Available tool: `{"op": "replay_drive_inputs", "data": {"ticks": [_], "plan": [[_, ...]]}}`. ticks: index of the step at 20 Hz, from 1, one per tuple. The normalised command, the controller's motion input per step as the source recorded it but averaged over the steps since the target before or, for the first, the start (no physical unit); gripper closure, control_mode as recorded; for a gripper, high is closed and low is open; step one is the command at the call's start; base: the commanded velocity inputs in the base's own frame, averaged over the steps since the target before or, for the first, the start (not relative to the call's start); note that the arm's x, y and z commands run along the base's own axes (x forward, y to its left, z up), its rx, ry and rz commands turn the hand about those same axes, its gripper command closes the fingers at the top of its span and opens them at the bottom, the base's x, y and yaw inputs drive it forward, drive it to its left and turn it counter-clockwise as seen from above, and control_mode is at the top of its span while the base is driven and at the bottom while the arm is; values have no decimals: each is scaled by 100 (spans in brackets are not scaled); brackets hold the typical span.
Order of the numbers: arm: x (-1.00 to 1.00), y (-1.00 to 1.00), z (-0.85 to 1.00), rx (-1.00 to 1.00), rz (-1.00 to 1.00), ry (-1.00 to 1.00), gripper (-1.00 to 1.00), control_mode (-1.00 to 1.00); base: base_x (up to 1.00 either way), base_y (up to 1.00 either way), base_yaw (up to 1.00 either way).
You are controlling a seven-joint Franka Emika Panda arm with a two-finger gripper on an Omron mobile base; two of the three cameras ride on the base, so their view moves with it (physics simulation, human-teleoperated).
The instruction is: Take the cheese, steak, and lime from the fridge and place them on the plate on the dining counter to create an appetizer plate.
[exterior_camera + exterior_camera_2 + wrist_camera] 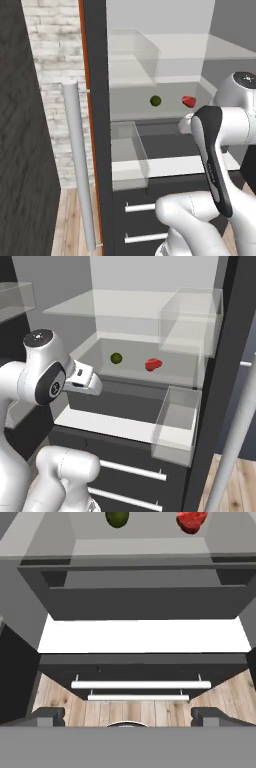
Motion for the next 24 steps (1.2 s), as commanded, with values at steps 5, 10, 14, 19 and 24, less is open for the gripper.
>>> {"op": "replay_drive_inputs", "data": {"ticks": [5, 10, 14, 19, 24], "plan": [[29, -23, 3, 0, 7, -9, -100, -100, 0, 0, 0], [28, -10, 15, 0, 9, -19, -100, -100, 0, 0, 0], [65, 5, 10, 0, 9, -4, -100, -100, 0, 0, 0], [80, 18, 6, 0, 7, 0, -100, -100, 0, 0, 0], [89, 16, 0, 0, 4, 2, -100, -100, 0, 0, 0]]}}
